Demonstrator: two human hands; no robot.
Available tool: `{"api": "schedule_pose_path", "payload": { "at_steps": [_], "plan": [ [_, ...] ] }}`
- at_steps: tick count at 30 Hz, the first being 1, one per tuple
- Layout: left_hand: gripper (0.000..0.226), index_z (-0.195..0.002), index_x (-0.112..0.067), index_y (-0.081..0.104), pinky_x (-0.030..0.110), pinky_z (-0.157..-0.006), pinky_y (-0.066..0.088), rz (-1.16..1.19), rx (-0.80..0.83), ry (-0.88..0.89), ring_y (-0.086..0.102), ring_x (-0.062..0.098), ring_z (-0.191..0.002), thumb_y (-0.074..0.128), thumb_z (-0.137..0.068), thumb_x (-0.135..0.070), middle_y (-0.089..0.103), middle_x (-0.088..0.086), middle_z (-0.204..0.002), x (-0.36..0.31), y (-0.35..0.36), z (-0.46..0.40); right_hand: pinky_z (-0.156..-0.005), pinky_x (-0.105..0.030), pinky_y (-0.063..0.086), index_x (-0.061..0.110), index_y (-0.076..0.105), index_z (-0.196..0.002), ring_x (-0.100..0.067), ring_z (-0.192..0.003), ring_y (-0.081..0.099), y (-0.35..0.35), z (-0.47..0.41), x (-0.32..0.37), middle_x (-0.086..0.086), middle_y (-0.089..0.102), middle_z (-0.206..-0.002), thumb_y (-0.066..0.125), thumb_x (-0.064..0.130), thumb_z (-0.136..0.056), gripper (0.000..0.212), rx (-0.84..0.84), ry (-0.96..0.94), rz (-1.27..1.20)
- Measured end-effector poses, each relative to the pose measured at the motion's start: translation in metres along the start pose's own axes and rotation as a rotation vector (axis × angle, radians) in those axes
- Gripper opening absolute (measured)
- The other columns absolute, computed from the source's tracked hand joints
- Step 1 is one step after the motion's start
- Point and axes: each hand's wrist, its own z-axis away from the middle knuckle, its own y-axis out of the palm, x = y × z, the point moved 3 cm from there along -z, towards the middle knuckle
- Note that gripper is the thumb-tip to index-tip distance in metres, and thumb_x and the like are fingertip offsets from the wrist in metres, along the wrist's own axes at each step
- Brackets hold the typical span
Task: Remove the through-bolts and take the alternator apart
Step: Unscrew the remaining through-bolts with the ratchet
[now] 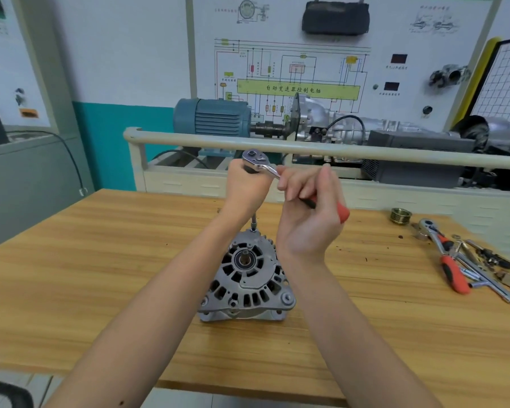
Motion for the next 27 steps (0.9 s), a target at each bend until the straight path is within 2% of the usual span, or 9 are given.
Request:
{"api": "schedule_pose_path", "payload": {
  "at_steps": [3, 8, 14, 17, 19, 21, 23, 25, 27],
  "plan": [
    [0.035, -0.054, -0.016, 0.040, 0.022, -0.042, 0.021, -0.023, 0.098, 0.005, 0.026, 0.010, -0.039, 0.056, -0.078, 0.004, 0.035, -0.005, -0.040, -0.002, -0.003, -0.001, -0.066, -0.033, 0.048, 0.012, 0.042, -0.049, -0.021, -0.049, 0.043, 0.001, -0.015, 0.002, -0.002, 0.039, -0.044, 0.039, 0.009, -0.092, 0.043, -0.022, 0.116, -0.021],
    [0.031, -0.055, -0.014, 0.041, 0.025, -0.044, 0.024, -0.013, 0.130, -0.071, 0.027, 0.013, -0.034, 0.052, -0.077, 0.005, 0.036, -0.003, -0.038, -0.004, -0.007, -0.009, -0.058, -0.028, 0.046, 0.017, 0.041, -0.041, -0.017, -0.042, 0.039, 0.001, -0.049, -0.005, 0.000, 0.032, -0.041, 0.033, 0.013, -0.100, 0.059, -0.113, 0.385, -0.113],
    [0.038, -0.053, -0.016, 0.039, 0.027, -0.047, 0.022, 0.020, 0.240, -0.055, 0.025, 0.014, -0.039, 0.055, -0.081, 0.006, 0.035, -0.005, -0.042, -0.006, -0.021, -0.007, -0.055, -0.029, 0.048, 0.018, 0.041, -0.041, -0.016, -0.040, 0.039, 0.010, -0.049, -0.016, 0.001, 0.033, -0.040, 0.035, 0.012, -0.098, 0.058, -0.108, 0.396, -0.092],
    [0.013, -0.071, -0.011, 0.059, 0.025, -0.056, 0.043, -0.061, 0.348, 0.048, 0.052, 0.018, -0.058, 0.069, -0.077, -0.016, 0.056, 0.004, -0.063, -0.008, -0.033, 0.005, -0.054, -0.029, 0.047, 0.017, 0.040, -0.044, -0.016, -0.038, 0.038, 0.006, -0.044, -0.016, 0.001, 0.032, -0.039, 0.037, 0.012, -0.098, 0.054, -0.153, 0.375, -0.138],
    [0.028, -0.096, -0.014, 0.061, 0.019, -0.067, 0.048, -0.114, 0.279, -0.038, 0.062, 0.011, -0.083, 0.073, -0.073, -0.026, 0.066, 0.001, -0.090, 0.009, -0.045, 0.013, -0.052, -0.029, 0.046, 0.017, 0.040, -0.043, -0.016, -0.037, 0.037, 0.008, -0.041, -0.017, 0.002, 0.031, -0.039, 0.037, 0.012, -0.098, 0.054, -0.165, 0.346, -0.143],
    [0.050, -0.116, -0.015, 0.054, 0.022, -0.071, 0.045, -0.292, 0.152, -0.213, 0.059, 0.011, -0.094, 0.076, -0.075, -0.034, 0.062, 0.002, -0.111, 0.036, -0.053, 0.023, -0.052, -0.029, 0.046, 0.017, 0.040, -0.044, -0.017, -0.036, 0.037, 0.012, -0.039, -0.017, 0.002, 0.031, -0.038, 0.036, 0.011, -0.098, 0.055, -0.162, 0.324, -0.132],
    [0.069, -0.129, -0.013, 0.046, 0.030, -0.082, 0.047, -0.626, 0.167, -0.298, 0.056, 0.015, -0.105, 0.072, -0.076, -0.049, 0.055, 0.001, -0.125, 0.062, -0.052, 0.038, -0.051, -0.028, 0.046, 0.017, 0.040, -0.043, -0.017, -0.036, 0.037, 0.015, -0.039, -0.018, 0.001, 0.031, -0.038, 0.036, 0.011, -0.098, 0.055, -0.156, 0.318, -0.123],
    [0.070, -0.127, -0.016, 0.049, 0.037, -0.086, 0.047, -0.952, 0.233, -0.184, 0.057, 0.021, -0.109, 0.063, -0.076, -0.061, 0.059, -0.001, -0.119, 0.078, -0.046, 0.043, -0.051, -0.028, 0.047, 0.017, 0.040, -0.044, -0.017, -0.037, 0.038, 0.016, -0.040, -0.018, 0.001, 0.032, -0.038, 0.036, 0.012, -0.099, 0.056, -0.159, 0.324, -0.120],
    [0.049, -0.109, -0.022, 0.056, 0.032, -0.068, 0.045, -1.026, 0.285, -0.108, 0.062, 0.022, -0.093, 0.057, -0.078, -0.061, 0.063, -0.007, -0.094, 0.079, -0.044, 0.040, -0.051, -0.028, 0.047, 0.017, 0.040, -0.044, -0.017, -0.038, 0.039, 0.014, -0.042, -0.017, 0.001, 0.032, -0.039, 0.036, 0.013, -0.099, 0.055, -0.175, 0.327, -0.123]
  ]
}}
